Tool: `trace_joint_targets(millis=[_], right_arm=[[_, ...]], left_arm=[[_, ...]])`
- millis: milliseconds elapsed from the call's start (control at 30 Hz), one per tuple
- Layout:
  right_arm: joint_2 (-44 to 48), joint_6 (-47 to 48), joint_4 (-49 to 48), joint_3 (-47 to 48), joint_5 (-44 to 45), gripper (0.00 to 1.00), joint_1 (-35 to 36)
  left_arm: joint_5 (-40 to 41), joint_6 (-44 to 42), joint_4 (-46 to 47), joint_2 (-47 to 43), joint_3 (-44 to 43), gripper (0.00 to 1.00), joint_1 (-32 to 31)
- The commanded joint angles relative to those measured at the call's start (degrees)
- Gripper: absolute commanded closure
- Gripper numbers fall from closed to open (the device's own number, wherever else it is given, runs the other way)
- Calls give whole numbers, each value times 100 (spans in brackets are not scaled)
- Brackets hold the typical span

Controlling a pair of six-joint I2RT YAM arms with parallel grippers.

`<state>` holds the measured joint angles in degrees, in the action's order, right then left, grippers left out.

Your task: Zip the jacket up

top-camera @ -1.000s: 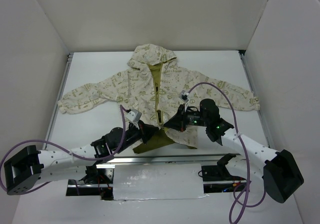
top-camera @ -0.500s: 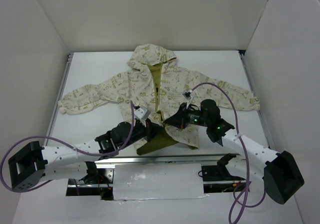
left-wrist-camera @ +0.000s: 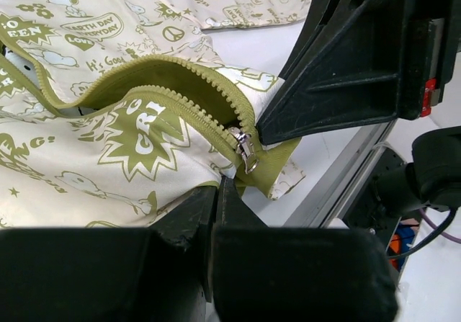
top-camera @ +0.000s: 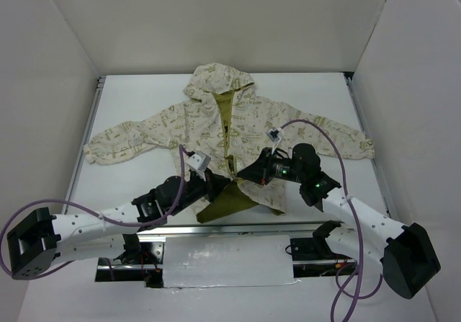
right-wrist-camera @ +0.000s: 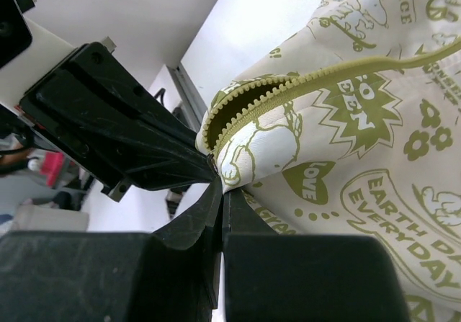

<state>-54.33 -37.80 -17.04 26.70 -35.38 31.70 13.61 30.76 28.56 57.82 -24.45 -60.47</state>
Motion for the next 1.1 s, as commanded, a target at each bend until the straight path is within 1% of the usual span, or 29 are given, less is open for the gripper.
trace_joint_targets(millis=[0, 100, 233, 333, 400, 467, 533, 600, 700, 733, 800, 933, 1067], right_arm=[[89, -491, -924, 406, 92, 100, -50], [-113, -658, -1231, 240, 5, 100, -50], [-105, -816, -1487, 108, -5, 100, -41], [44, -816, -1145, 204, 328, 100, -50], [132, -913, -715, 326, 653, 100, -50], [168, -1062, -312, 423, 1258, 100, -42], [116, -1080, -64, 468, 1471, 100, -50], [-77, -976, 7, 494, 1551, 100, -50], [-420, -747, -106, 389, 1333, 99, -41], [-482, -711, -359, 310, 1044, 95, -33], [-588, -650, -650, 64, 788, 88, 37], [-632, -509, -1143, -182, 375, 88, 300], [-702, -281, -1100, -218, 31, 88, 442]], left_arm=[[-253, 70, -448, -113, 273, 100, -53], [-385, 88, -281, -385, 361, 100, -53], [-595, -52, -210, -386, 318, 100, -53], [-780, -97, -324, -150, 186, 100, -53], [-991, -106, -316, -26, 142, 100, -53], [-1140, -62, -342, 176, 124, 100, -53], [-1115, -9, -429, 273, 89, 100, -53], [-870, 157, -649, 422, 37, 100, -53], [-623, 342, -860, 475, 45, 100, -53], [-640, 369, -895, 476, 54, 100, -53], [-771, 448, -966, 449, 89, 100, -53], [-1183, 615, -879, 405, 256, 100, -53], [-1308, 869, -957, 230, 414, 100, -53]])
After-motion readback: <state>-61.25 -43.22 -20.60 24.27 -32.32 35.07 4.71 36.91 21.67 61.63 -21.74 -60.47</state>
